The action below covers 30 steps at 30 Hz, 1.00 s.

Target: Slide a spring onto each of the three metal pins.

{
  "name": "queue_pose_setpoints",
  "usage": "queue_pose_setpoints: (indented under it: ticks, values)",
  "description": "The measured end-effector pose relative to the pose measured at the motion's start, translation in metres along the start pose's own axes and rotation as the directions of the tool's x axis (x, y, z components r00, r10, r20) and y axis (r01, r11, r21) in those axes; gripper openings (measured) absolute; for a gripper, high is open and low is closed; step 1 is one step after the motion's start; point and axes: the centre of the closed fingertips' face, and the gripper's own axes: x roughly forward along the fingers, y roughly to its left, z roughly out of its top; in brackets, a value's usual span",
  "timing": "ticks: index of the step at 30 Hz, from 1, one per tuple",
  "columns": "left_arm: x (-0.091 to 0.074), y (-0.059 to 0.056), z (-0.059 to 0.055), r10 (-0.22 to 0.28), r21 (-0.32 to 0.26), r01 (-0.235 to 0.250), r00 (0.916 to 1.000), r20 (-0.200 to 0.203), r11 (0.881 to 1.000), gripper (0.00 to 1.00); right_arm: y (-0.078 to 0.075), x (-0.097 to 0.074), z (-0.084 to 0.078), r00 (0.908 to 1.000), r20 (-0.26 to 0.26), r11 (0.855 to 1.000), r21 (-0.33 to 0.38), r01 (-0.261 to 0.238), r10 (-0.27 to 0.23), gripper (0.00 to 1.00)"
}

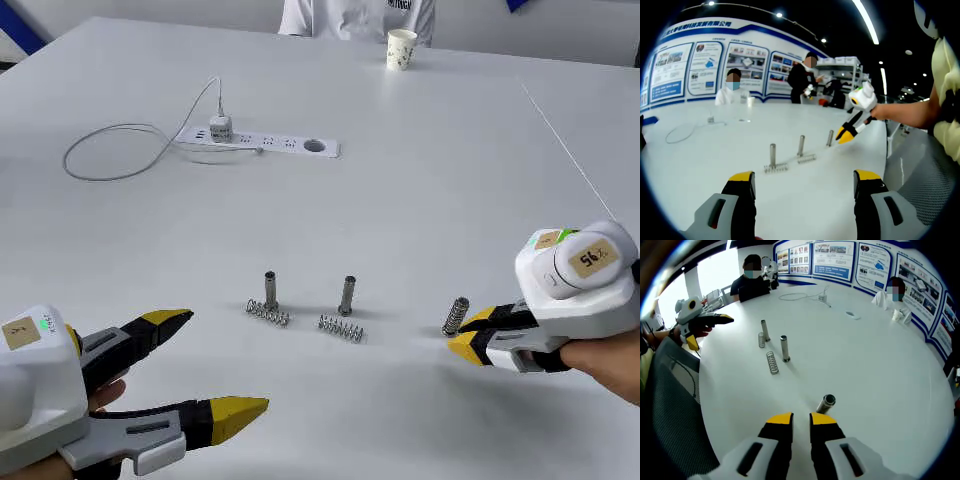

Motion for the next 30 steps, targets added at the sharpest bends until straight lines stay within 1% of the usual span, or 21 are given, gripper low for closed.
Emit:
queue_pose_setpoints:
  ticks: [10, 21, 30]
  values:
    - [-0.002, -0.001, 0.0, 0.005, 0.002, -0.005, 1.0, 0.002, 1.0, 0.82, 0.015, 0.007, 0.008, 0.9995, 0.004, 0.999, -0.031, -0.032, 0.032, 0.14]
    - [-0.001, 0.0, -0.001, 0.006, -0.003, -0.006, 1.0, 0.003, 1.0, 0.82, 0.033, 0.02, 0.022, 0.9973, 0.003, 0.995, -0.073, -0.072, 0.073, 0.14]
    - [0.0, 0.002, -0.001, 0.006, -0.004, -0.006, 1.0, 0.003, 1.0, 0.82, 0.042, 0.028, 0.031, 0.9955, 0.004, 0.991, -0.097, -0.094, 0.095, 0.14]
